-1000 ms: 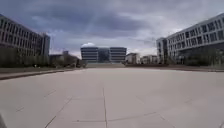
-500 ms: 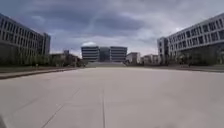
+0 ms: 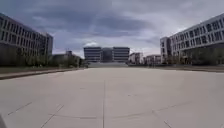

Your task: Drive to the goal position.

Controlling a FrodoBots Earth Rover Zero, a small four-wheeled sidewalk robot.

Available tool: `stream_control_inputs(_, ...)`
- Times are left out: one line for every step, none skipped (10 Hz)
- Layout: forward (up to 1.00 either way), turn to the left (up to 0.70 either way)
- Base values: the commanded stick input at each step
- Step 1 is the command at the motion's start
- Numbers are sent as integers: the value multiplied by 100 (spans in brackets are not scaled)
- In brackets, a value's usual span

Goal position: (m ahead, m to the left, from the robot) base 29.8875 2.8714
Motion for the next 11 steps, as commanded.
stream_control_inputs(70,0)
stream_control_inputs(70,0)
stream_control_inputs(70,2)
stream_control_inputs(70,6)
stream_control_inputs(70,10)
stream_control_inputs(70,3)
stream_control_inputs(70,0)
stream_control_inputs(70,0)
stream_control_inputs(70,8)
stream_control_inputs(70,1)
stream_control_inputs(70,0)
